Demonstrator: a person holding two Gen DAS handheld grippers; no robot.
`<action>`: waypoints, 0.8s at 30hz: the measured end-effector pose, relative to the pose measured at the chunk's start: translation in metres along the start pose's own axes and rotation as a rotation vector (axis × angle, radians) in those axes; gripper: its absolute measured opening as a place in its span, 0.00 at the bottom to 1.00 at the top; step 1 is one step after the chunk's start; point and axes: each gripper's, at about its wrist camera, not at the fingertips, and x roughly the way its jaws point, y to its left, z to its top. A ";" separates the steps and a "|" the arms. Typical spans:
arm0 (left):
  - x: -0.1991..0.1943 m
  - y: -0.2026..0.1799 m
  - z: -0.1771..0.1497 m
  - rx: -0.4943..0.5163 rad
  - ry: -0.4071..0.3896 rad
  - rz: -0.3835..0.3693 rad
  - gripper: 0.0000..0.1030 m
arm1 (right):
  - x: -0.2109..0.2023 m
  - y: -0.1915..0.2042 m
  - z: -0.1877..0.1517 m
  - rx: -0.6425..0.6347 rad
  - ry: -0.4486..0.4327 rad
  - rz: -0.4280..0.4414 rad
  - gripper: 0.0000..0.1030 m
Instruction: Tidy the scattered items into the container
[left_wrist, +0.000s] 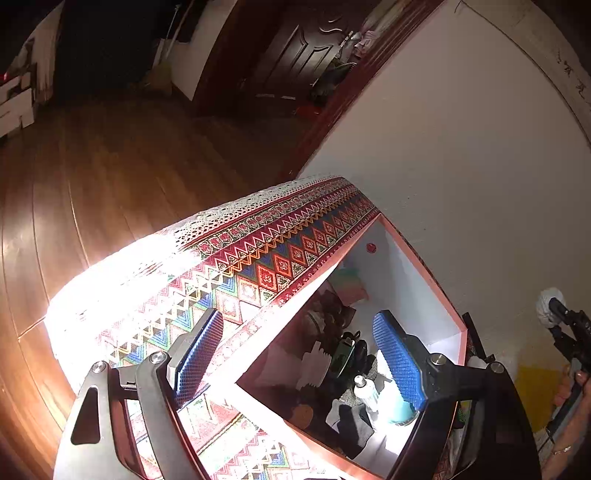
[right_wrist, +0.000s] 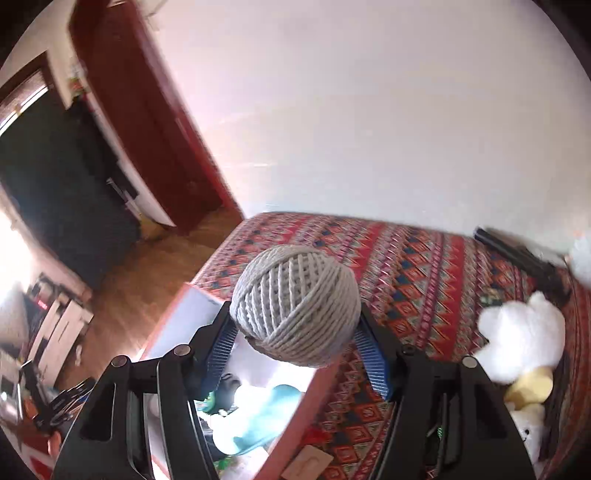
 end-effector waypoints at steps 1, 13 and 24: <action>-0.001 0.001 0.000 -0.006 -0.001 -0.003 0.81 | -0.003 0.026 0.003 -0.047 -0.008 0.015 0.61; -0.010 0.011 0.007 -0.007 -0.015 -0.008 0.81 | -0.026 0.130 -0.022 -0.225 -0.081 0.049 0.80; -0.023 -0.026 -0.005 0.056 -0.036 -0.068 0.81 | -0.101 -0.080 -0.137 0.241 -0.106 -0.088 0.83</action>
